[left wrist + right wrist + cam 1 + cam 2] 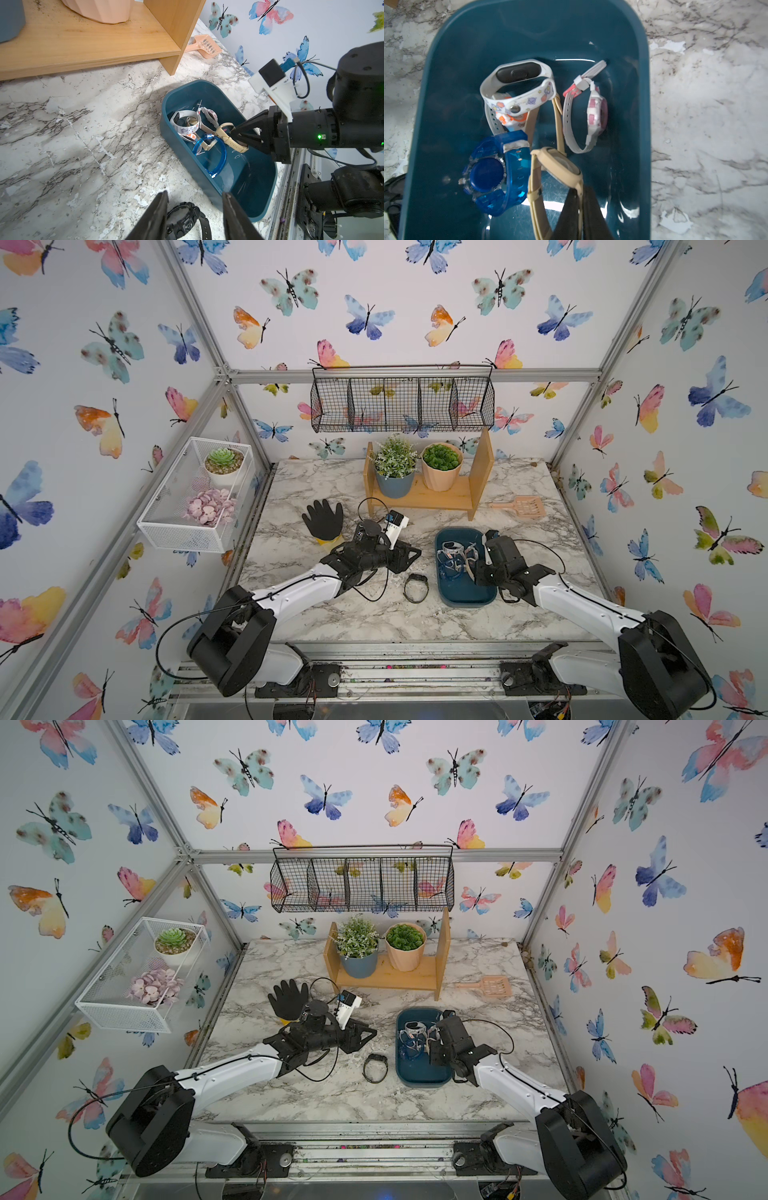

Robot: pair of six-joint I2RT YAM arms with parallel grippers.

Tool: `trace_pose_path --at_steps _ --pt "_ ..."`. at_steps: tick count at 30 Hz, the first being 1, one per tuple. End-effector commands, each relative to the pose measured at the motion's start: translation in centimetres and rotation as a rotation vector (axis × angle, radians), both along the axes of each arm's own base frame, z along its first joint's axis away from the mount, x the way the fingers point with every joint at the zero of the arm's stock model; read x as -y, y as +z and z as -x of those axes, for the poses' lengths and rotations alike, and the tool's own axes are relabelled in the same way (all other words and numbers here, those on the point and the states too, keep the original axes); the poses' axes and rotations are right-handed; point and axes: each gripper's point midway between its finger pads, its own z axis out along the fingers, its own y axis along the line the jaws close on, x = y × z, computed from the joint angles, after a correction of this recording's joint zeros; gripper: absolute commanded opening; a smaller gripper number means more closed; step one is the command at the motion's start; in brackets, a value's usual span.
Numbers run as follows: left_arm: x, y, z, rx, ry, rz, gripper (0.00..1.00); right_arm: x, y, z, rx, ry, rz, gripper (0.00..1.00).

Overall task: Put the watch into the storage box
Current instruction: Place the watch in the storage box.

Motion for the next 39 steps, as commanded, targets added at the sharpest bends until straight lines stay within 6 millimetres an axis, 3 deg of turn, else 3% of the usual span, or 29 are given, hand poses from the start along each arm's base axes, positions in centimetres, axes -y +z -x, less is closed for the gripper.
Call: trace_pose_path --at_steps 1,9,21,30,39 --pt "0.5 0.5 0.2 0.005 -0.025 0.014 0.47 0.0 -0.5 0.2 -0.004 -0.004 -0.007 0.14" --pt "0.7 0.5 -0.1 0.003 -0.022 0.007 0.47 0.3 -0.3 0.2 0.014 -0.002 -0.001 0.21" --pt "-0.8 0.9 -1.3 0.029 0.069 -0.024 0.49 -1.8 3.9 -1.4 0.122 0.113 -0.041 0.29" --pt "-5.1 0.7 -3.3 0.002 0.205 -0.022 0.49 -8.3 5.6 0.3 0.197 0.396 -0.086 0.34" --pt "-9.1 -0.1 -4.2 -0.040 0.308 -0.036 0.49 -14.9 5.9 2.7 0.223 0.624 -0.077 0.35"
